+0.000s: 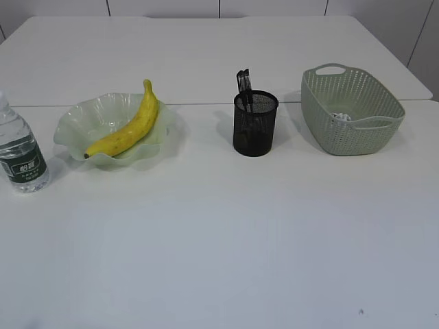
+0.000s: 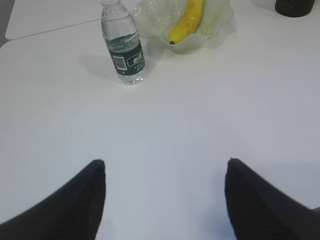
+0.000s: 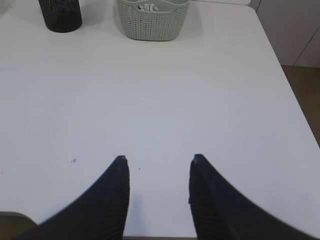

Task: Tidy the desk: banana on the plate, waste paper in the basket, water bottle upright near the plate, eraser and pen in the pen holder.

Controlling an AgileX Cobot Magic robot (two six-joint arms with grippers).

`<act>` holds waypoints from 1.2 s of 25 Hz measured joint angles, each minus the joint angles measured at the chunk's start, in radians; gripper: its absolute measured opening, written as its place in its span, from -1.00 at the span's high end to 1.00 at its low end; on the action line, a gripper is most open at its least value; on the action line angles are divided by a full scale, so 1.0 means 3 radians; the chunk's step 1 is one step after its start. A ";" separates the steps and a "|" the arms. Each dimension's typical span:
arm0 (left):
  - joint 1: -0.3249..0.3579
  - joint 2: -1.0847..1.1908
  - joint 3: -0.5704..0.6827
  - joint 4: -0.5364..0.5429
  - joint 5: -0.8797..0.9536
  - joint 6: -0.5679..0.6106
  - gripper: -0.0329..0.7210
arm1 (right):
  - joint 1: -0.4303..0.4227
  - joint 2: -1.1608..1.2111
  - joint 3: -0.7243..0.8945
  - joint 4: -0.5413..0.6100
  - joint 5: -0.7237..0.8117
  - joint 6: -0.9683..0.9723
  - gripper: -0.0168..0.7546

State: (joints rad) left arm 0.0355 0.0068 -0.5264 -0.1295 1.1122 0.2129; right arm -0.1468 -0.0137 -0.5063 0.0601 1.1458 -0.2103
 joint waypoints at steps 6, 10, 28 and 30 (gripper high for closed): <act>0.0000 0.0000 0.0000 0.0000 0.0000 0.0000 -0.49 | 0.0000 0.0000 0.0000 0.0000 0.0000 0.0000 0.17; 0.0000 0.0000 0.0000 0.0000 0.0000 0.0000 -0.49 | 0.0000 0.0000 0.0000 0.0000 0.0000 0.0000 0.17; 0.0000 0.0000 0.0000 0.0000 0.0000 0.0000 -0.49 | 0.0000 0.0000 0.0000 0.0000 0.0000 0.0000 0.17; 0.0000 0.0000 0.0000 0.0000 0.0000 0.0000 -0.49 | 0.0000 0.0000 0.0000 0.0000 0.0000 0.0000 0.17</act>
State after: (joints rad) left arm 0.0355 0.0068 -0.5264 -0.1295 1.1122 0.2129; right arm -0.1468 -0.0137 -0.5063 0.0601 1.1458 -0.2103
